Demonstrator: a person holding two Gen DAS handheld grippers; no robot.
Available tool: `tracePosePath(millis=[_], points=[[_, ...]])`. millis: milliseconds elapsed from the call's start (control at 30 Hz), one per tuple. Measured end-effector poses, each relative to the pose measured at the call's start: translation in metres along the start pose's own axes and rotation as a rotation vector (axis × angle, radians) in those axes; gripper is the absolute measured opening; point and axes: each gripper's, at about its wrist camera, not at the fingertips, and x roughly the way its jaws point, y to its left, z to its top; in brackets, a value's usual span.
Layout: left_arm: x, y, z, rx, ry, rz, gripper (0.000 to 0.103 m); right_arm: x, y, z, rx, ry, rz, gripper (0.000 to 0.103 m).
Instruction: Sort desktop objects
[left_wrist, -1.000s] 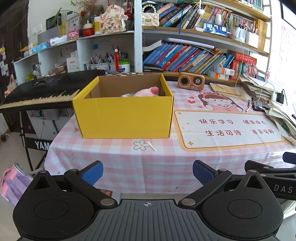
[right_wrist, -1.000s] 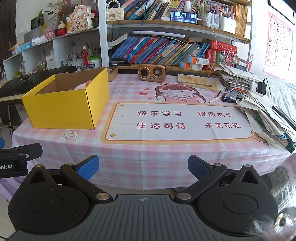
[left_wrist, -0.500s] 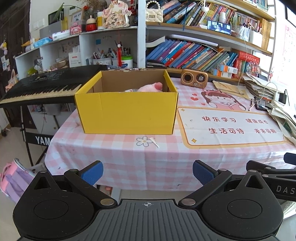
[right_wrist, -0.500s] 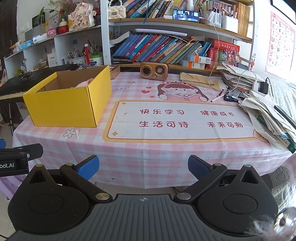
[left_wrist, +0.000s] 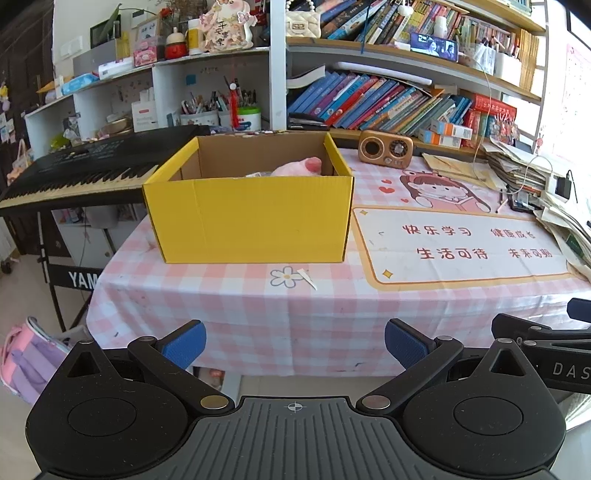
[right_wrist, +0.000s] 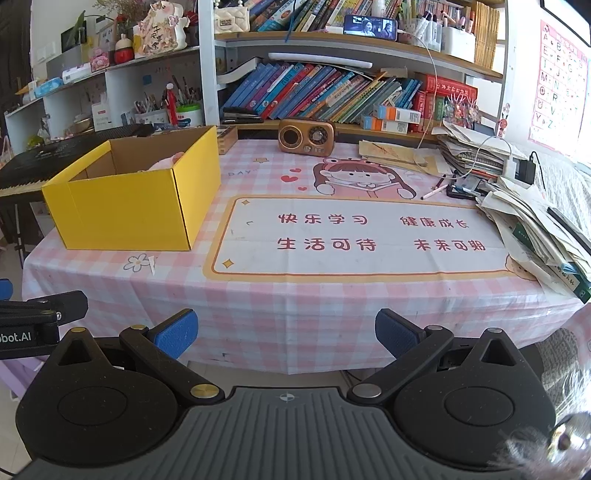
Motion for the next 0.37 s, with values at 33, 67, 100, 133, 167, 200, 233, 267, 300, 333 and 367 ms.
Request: tracePosePath(millis=[33, 67, 100, 133, 167, 200, 233, 267, 300, 333, 367], points=[[0.0003, 0.0005, 0.0000, -0.001, 0.002, -0.002, 0.103, 0.0008, -0.0001, -0.0001, 0.001, 0.003, 0.000, 0.103], [0.0008, 0.0012, -0.0001, -0.005, 0.003, -0.004, 0.103, 0.0015, -0.0002, -0.0002, 0.002, 0.005, 0.000, 0.103], [0.0014, 0.0018, -0.0002, -0.008, 0.004, -0.005, 0.103, 0.0022, -0.0003, -0.0002, 0.002, 0.007, 0.000, 0.103], [0.0021, 0.0024, 0.0001, -0.010, 0.006, -0.004, 0.103, 0.0029, -0.0003, -0.0001, 0.003, 0.010, 0.000, 0.103], [0.0027, 0.0026, 0.0002, -0.012, 0.008, -0.002, 0.103, 0.0037, -0.0002, 0.0000, 0.003, 0.012, 0.000, 0.103], [0.0033, 0.0030, 0.0004, -0.013, 0.010, -0.001, 0.103, 0.0043, -0.0003, 0.0001, 0.004, 0.013, 0.000, 0.103], [0.0041, 0.0031, 0.0007, -0.012, 0.012, 0.000, 0.103, 0.0051, -0.0004, 0.0004, 0.004, 0.015, 0.000, 0.103], [0.0048, 0.0030, 0.0009, -0.012, 0.014, -0.001, 0.103, 0.0059, -0.0005, 0.0008, 0.004, 0.017, 0.000, 0.103], [0.0055, 0.0031, 0.0010, -0.012, 0.016, -0.003, 0.103, 0.0068, -0.0006, 0.0010, 0.004, 0.018, 0.000, 0.103], [0.0063, 0.0029, 0.0013, -0.010, 0.019, -0.002, 0.103, 0.0075, -0.0007, 0.0012, 0.004, 0.019, 0.000, 0.103], [0.0072, 0.0027, 0.0014, -0.008, 0.024, 0.000, 0.103, 0.0081, -0.0006, 0.0014, 0.004, 0.021, 0.000, 0.103]])
